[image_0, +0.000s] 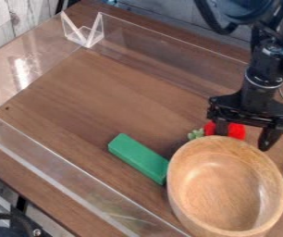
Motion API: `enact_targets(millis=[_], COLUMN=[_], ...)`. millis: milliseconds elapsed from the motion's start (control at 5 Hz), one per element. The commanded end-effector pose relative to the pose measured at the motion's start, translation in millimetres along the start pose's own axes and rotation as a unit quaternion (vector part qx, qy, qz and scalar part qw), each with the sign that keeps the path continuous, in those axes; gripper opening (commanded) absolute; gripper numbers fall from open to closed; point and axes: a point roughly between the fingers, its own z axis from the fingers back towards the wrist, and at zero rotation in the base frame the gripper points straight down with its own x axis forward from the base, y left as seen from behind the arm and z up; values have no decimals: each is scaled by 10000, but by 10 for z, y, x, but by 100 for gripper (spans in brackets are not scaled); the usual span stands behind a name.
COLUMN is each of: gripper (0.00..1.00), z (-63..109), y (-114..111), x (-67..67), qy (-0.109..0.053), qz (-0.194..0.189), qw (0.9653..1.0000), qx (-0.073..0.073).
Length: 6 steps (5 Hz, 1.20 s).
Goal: Move the red object to the left side of the table
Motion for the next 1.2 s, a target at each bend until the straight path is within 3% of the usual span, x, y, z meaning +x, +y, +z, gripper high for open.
enact_targets(millis=[0,200,400,800,1000], gripper=[0,0,0,0,0], z=[70,94,328,876,1028], y=[62,100,171,459,651], x=[71,113,167,356,432], qy=[-173,-174,-176,-221,-346], qz=[562,735,971,1445,1754], qw=[9982,9971,9949,9876,9810], qx=[-72,-70,-186,-574,-747])
